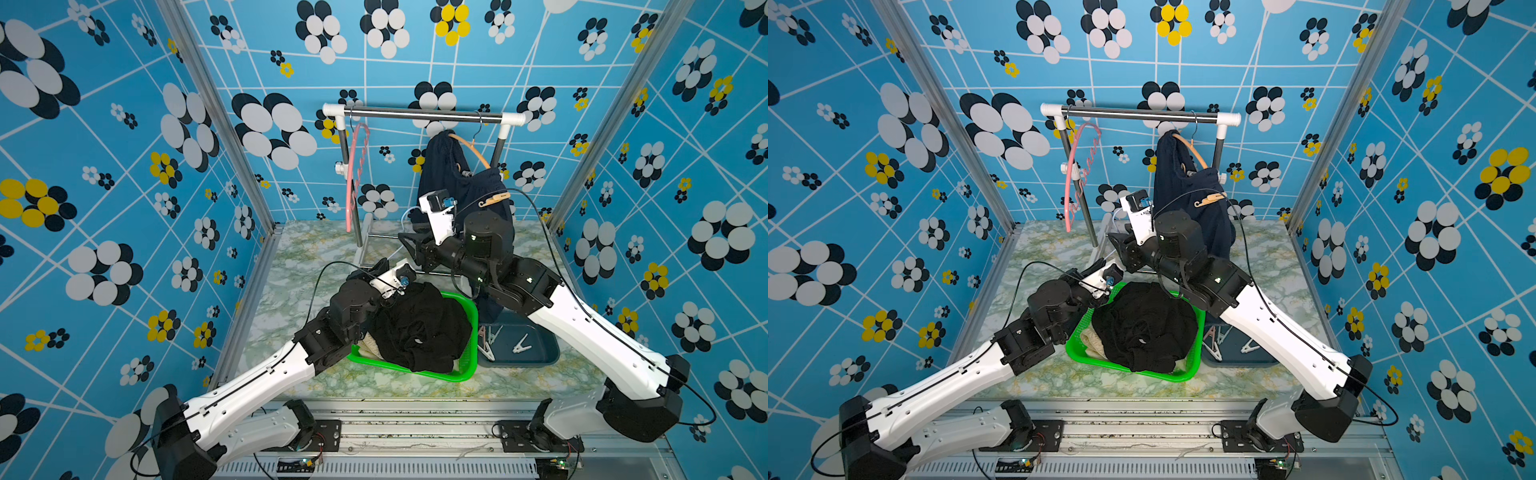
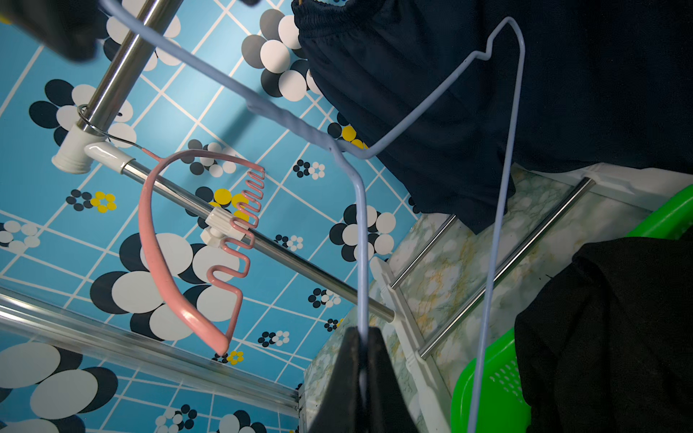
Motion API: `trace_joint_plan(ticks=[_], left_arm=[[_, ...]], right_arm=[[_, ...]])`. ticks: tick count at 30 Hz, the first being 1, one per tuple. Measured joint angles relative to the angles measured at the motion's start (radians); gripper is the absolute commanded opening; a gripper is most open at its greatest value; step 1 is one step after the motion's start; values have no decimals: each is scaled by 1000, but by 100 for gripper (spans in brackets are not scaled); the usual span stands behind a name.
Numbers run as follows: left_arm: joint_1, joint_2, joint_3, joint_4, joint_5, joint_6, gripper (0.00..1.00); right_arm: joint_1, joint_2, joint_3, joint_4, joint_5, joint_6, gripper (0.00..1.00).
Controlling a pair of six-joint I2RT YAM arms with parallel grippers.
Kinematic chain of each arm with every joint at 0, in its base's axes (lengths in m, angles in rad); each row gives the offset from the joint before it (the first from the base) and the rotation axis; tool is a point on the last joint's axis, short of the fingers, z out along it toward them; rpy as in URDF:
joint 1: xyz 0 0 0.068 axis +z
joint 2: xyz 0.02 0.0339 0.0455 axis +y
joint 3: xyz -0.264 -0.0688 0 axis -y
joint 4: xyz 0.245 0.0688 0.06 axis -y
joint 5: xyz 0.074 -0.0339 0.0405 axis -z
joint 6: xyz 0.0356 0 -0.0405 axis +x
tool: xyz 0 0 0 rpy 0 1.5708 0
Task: Remove the clothespins securing shorts to the hanger
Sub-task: Place the hanger on the clothesline.
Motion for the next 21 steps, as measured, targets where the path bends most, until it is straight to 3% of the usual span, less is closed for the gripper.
trace_joint_plan(ticks=[7, 15, 18, 19, 21], left_arm=[[-24, -1, 2, -12, 0, -11, 0], [-31, -18, 6, -52, 0, -35, 0], [-32, -29, 16, -85, 19, -53, 0], [-32, -31, 21, -100, 25, -66, 6], [-31, -39, 38, -152, 51, -106, 34]], right_arm=[[-5, 64, 41, -8, 16, -43, 32], [-9, 77, 42, -15, 49, -88, 1], [-13, 77, 41, -21, 54, -111, 0], [-11, 77, 40, -21, 55, -118, 0], [-10, 77, 31, -18, 55, -131, 0]])
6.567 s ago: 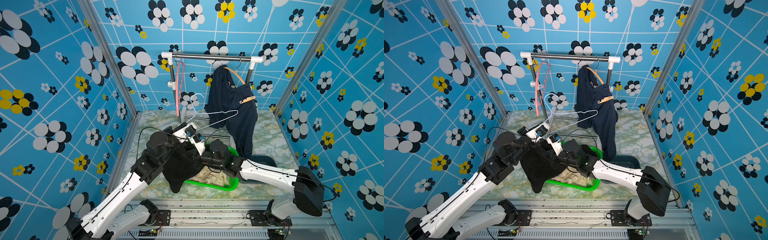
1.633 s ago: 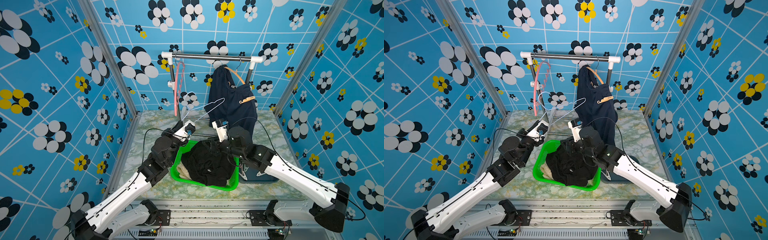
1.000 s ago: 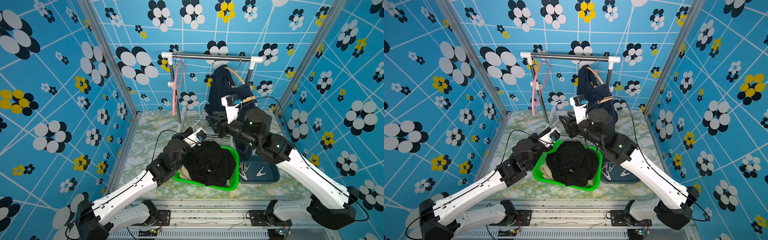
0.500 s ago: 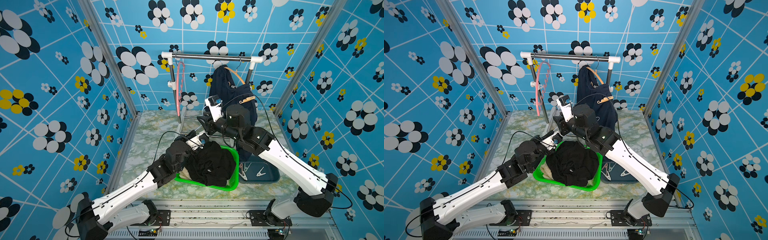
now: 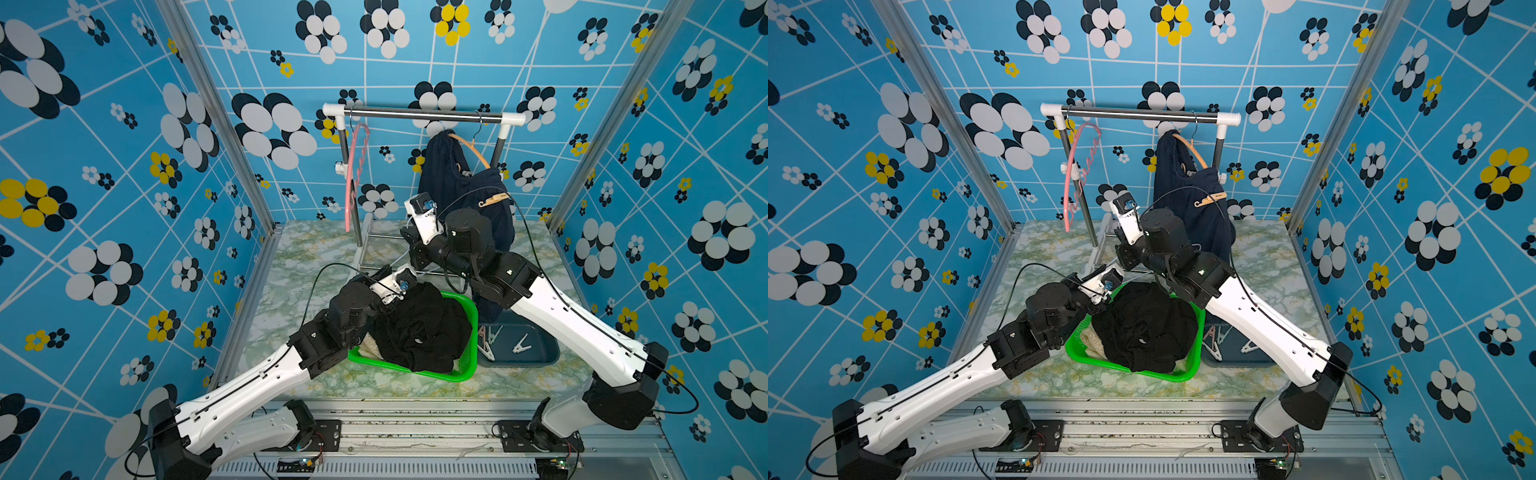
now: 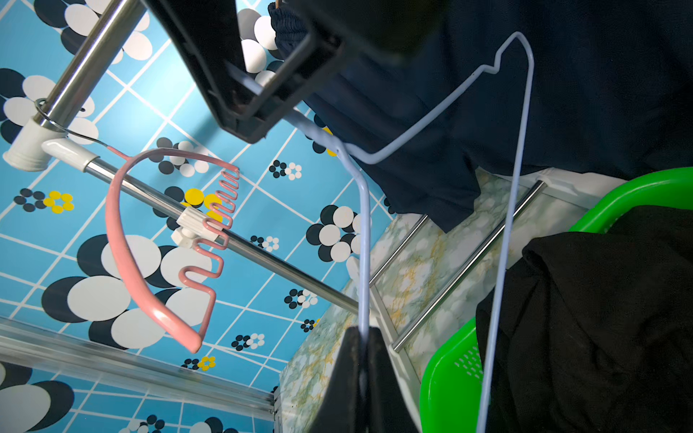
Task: Remove the clothespins securing shorts to the hanger
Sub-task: Place the hanger on the clothesline.
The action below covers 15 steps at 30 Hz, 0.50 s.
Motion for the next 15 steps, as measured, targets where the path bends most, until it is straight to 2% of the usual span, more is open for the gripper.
trace_joint_plan(ticks=[5, 10, 15], left_arm=[[14, -47, 85, -145, 135, -159, 59], [101, -110, 199, -357, 367, -347, 62], [271, -114, 274, -564, 659, -483, 64]], right_arm=[[0, -1, -40, 4, -4, -38, 0], [0, -11, -73, 14, -28, -82, 0], [0, -59, -121, 39, -104, -129, 0]])
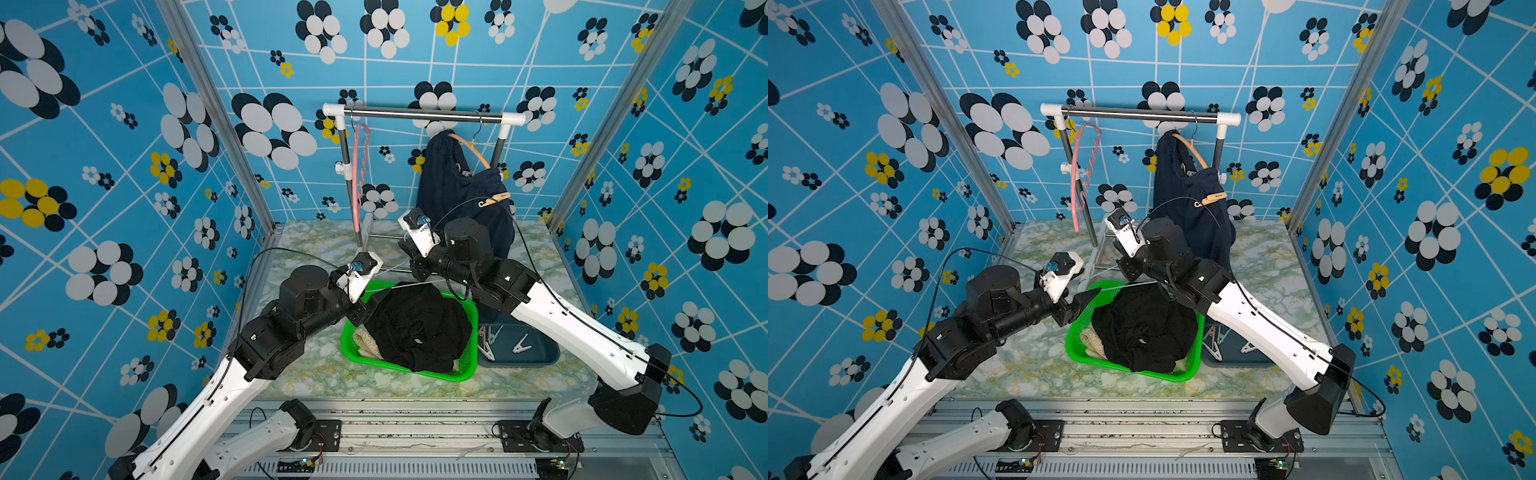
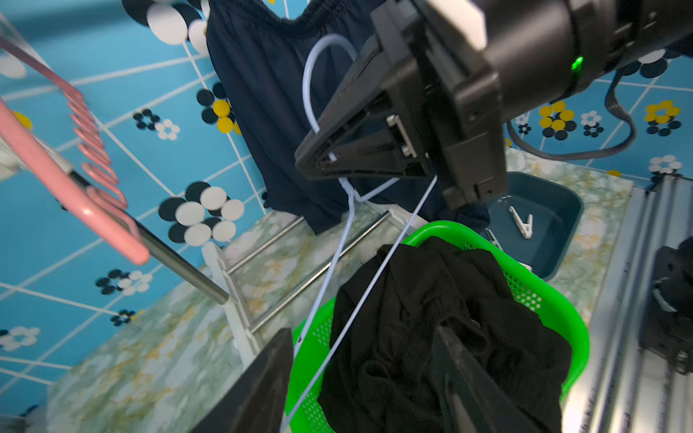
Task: Remove the clothespins securing shorts to the hanger
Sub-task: Place the hanger on the clothesline.
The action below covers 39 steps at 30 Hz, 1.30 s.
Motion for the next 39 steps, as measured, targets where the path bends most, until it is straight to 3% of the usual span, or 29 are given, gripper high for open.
trace_joint_plan(ticks=[6, 11, 22, 32, 34, 38, 39], left_arm=[[147, 23, 10, -157, 281, -58, 64], [172, 21, 10, -190, 365, -58, 60], [190, 58, 10, -212, 390, -44, 44], [183, 73, 10, -227, 371, -37, 18], [169, 73, 10, -227, 351, -36, 16], [125, 78, 10, -233, 309, -18, 0], [101, 78, 10, -233, 285, -14, 0]], right_arm=[[0, -67, -49, 9, -135, -63, 0], [0, -86, -49, 5, -232, -92, 0], [0, -86, -49, -23, -373, -114, 0], [0, -85, -48, -23, -397, -114, 0], [0, -84, -48, -23, -397, -114, 0], [0, -80, -48, -23, -394, -114, 0], [-2, -77, -48, -23, -394, -114, 0]])
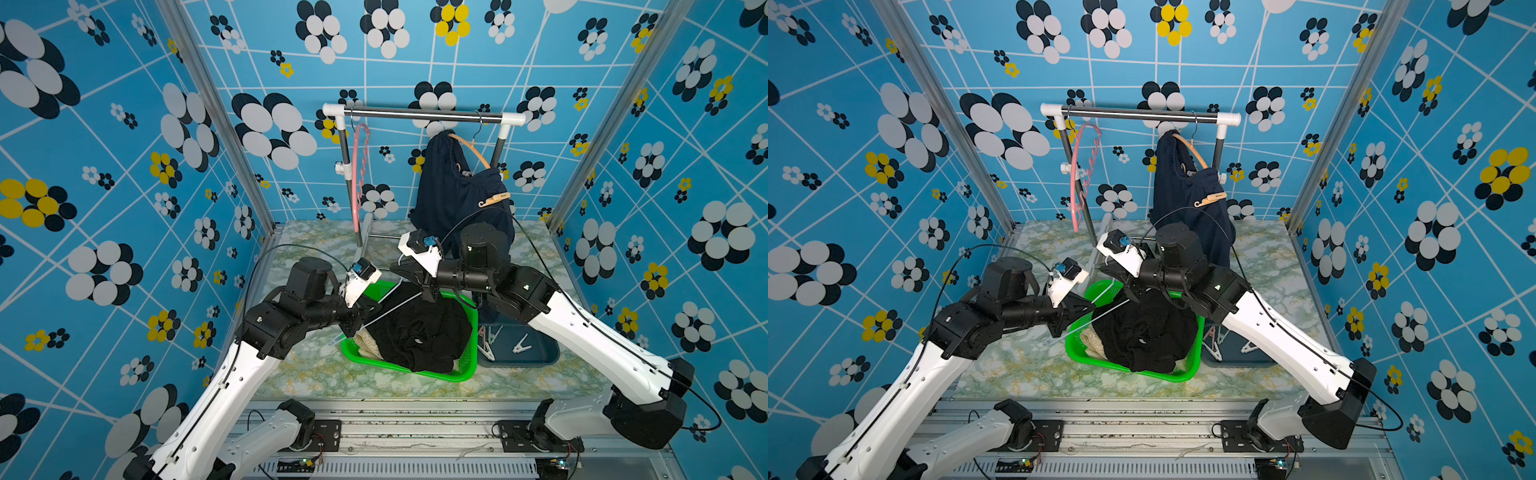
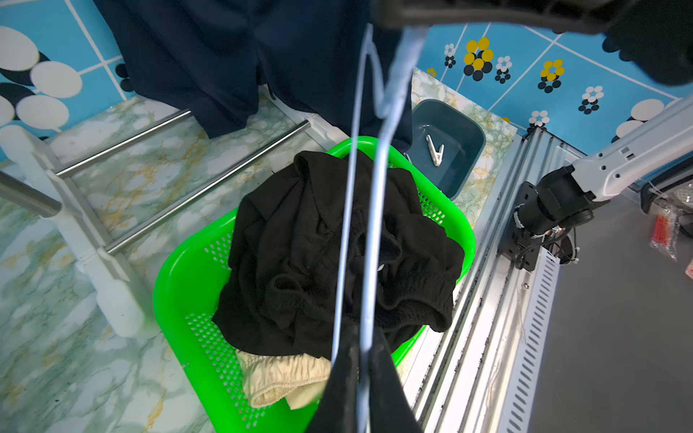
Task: Remove the clothespins securing shorts to the hanger
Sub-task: Place the hanger on the clothesline.
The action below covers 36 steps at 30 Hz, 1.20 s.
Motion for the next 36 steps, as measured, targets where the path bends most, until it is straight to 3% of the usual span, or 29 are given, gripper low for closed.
trace_joint_plan(ticks=[3, 10, 16, 22, 29, 36], left_arm=[[-42, 0, 4, -2, -79, 3, 0], [-146, -8, 24, -2, -332, -3, 0], [-156, -28, 56, -1, -492, -70, 0], [-155, -8, 140, 0, -562, -147, 0], [-138, 127, 288, 8, -643, -221, 0], [-137, 308, 443, 89, -758, -246, 0]], right_arm=[[-1, 4, 0, -4, 3, 1, 0], [0, -8, -14, 18, 46, 31, 50], [1, -129, -149, 67, 146, 102, 76], [1, -306, -322, 120, 319, 216, 99], [1, -461, -511, 148, 511, 351, 99], [1, -492, -583, 118, 653, 452, 99]])
